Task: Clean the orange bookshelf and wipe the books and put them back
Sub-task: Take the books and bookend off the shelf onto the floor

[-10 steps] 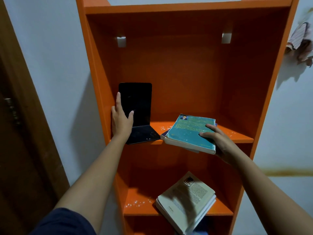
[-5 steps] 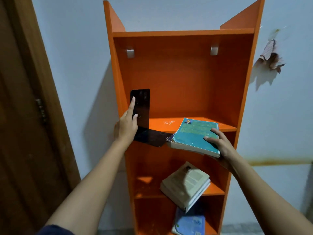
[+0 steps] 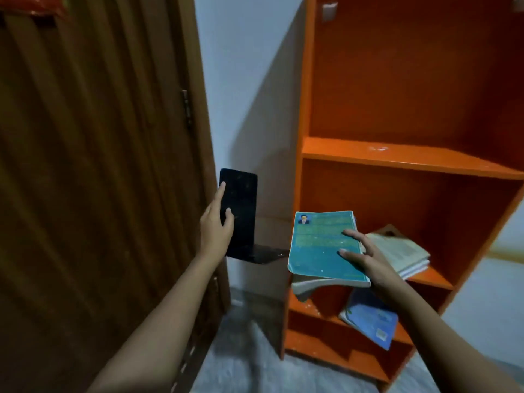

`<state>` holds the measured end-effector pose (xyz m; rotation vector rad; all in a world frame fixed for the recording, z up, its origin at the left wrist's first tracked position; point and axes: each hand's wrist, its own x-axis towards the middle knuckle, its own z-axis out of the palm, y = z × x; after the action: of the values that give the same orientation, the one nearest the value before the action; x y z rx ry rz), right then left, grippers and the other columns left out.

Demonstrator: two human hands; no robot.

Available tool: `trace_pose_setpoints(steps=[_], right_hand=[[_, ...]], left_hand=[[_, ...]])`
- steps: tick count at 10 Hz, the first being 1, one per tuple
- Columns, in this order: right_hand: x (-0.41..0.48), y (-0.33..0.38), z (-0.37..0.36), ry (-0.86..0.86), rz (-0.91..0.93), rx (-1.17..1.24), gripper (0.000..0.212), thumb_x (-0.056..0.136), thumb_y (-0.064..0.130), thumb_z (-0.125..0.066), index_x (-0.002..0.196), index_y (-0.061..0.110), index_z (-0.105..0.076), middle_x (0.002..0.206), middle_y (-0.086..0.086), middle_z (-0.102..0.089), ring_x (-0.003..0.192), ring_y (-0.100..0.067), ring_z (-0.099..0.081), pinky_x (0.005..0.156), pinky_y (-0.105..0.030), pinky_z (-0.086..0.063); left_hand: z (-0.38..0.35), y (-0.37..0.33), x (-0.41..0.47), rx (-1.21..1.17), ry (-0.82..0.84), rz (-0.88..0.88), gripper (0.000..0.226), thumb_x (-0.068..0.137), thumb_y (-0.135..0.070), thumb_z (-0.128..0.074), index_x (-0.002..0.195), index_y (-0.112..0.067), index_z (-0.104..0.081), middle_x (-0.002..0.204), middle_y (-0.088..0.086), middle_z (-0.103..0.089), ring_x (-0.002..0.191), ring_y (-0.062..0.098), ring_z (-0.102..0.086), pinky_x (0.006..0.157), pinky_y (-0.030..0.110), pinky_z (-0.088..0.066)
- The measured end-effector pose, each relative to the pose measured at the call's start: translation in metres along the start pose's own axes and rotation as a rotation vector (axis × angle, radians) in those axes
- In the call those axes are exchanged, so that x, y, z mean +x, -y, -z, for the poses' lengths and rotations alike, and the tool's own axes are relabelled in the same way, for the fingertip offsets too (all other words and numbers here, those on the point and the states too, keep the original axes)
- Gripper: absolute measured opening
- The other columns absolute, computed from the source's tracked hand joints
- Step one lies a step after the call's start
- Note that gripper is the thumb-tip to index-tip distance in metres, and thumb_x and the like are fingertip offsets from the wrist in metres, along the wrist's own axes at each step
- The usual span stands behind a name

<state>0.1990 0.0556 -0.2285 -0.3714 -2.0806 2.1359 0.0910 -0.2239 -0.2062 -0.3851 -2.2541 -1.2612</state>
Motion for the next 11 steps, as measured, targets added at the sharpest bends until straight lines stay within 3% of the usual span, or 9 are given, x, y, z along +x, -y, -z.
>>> trace_pose_setpoints(steps=[2, 3, 4, 5, 7, 8, 9, 10, 11], right_hand=[[0.049, -0.087, -0.071, 0.218, -0.239, -0.088, 0.044, 0.087, -0.003, -0.060, 0.122, 0.022, -0.050, 0.105, -0.015, -0.062, 0.075, -0.025, -0.065, 0.049, -0.020, -0.054], [0.075, -0.138, -0.094, 0.327, -0.342, -0.131, 0.046, 0.087, 0.000, -0.060, 0.125, 0.023, -0.049, 0.107, -0.020, -0.061, 0.065, -0.026, -0.068, 0.045, -0.026, -0.053], [0.096, -0.203, -0.108, 0.378, -0.436, -0.161, 0.047, 0.087, -0.003, -0.058, 0.127, 0.020, -0.047, 0.108, -0.020, -0.060, 0.075, -0.032, -0.068, 0.048, -0.030, -0.056], [0.110, -0.275, -0.114, 0.414, -0.506, -0.201, 0.049, 0.087, -0.002, -0.059, 0.129, 0.021, -0.046, 0.122, -0.019, -0.056, 0.094, -0.036, -0.064, 0.056, -0.028, -0.058], [0.126, -0.425, -0.118, 0.477, -0.519, -0.351, 0.050, 0.086, -0.003, -0.061, 0.124, 0.025, -0.047, 0.128, -0.010, -0.053, 0.104, -0.032, -0.059, 0.079, -0.044, -0.054], [0.130, -0.493, -0.122, 0.483, -0.519, -0.369, 0.050, 0.086, -0.005, -0.059, 0.128, 0.019, -0.046, 0.121, -0.006, -0.051, 0.096, -0.024, -0.058, 0.076, -0.040, -0.054], [0.131, -0.566, -0.128, 0.484, -0.493, -0.339, 0.049, 0.087, -0.004, -0.059, 0.129, 0.016, -0.046, 0.119, -0.004, -0.052, 0.088, -0.015, -0.059, 0.063, -0.027, -0.056], [0.133, -0.645, -0.135, 0.467, -0.502, -0.263, 0.048, 0.088, -0.001, -0.059, 0.130, 0.017, -0.046, 0.120, -0.009, -0.055, 0.095, -0.026, -0.061, 0.061, -0.022, -0.058], [0.136, -0.717, -0.144, 0.440, -0.499, -0.199, 0.049, 0.088, -0.003, -0.057, 0.132, 0.014, -0.044, 0.120, -0.013, -0.055, 0.089, -0.020, -0.063, 0.058, -0.020, -0.057]], left_hand=[[0.036, 0.100, -0.054, 0.249, -0.027, 0.224, 0.056, 0.098, -0.013, -0.046, 0.148, -0.029, -0.026, 0.144, -0.002, -0.045, 0.117, 0.016, -0.054, 0.080, 0.014, -0.040], [0.039, 0.146, -0.086, 0.365, -0.023, 0.279, 0.053, 0.096, -0.013, -0.048, 0.146, -0.021, -0.032, 0.137, 0.005, -0.052, 0.113, 0.017, -0.054, 0.088, 0.024, -0.046], [0.030, 0.185, -0.124, 0.427, -0.009, 0.455, 0.051, 0.096, -0.011, -0.049, 0.145, -0.012, -0.033, 0.135, 0.012, -0.052, 0.117, 0.019, -0.050, 0.097, 0.009, -0.035], [0.011, 0.225, -0.171, 0.511, 0.027, 0.574, 0.054, 0.100, -0.035, -0.038, 0.148, -0.014, -0.025, 0.146, 0.009, -0.041, 0.132, 0.022, -0.041, 0.113, 0.028, -0.029], [-0.051, 0.279, -0.249, 0.482, 0.116, 0.779, 0.062, 0.097, -0.003, -0.041, 0.149, -0.019, -0.012, 0.155, 0.017, -0.017, 0.141, 0.032, -0.022, 0.101, 0.020, -0.010], [-0.087, 0.370, -0.320, 0.435, 0.115, 0.819, 0.066, 0.097, -0.004, -0.039, 0.148, -0.031, -0.008, 0.155, 0.013, -0.021, 0.139, 0.028, -0.029, 0.108, 0.027, -0.024], [-0.119, 0.418, -0.366, 0.418, 0.046, 0.799, 0.063, 0.095, 0.005, -0.038, 0.148, -0.019, -0.016, 0.148, 0.012, -0.036, 0.122, 0.007, -0.049, 0.095, 0.017, -0.039], [-0.153, 0.466, -0.417, 0.443, 0.000, 0.812, 0.060, 0.090, 0.009, -0.044, 0.144, -0.013, -0.031, 0.125, 0.015, -0.058, 0.086, 0.026, -0.058, 0.069, 0.021, -0.045], [-0.177, 0.518, -0.458, 0.461, -0.078, 0.776, 0.057, 0.090, 0.001, -0.050, 0.143, -0.014, -0.036, 0.129, 0.009, -0.057, 0.100, 0.019, -0.058, 0.089, 0.031, -0.050]])
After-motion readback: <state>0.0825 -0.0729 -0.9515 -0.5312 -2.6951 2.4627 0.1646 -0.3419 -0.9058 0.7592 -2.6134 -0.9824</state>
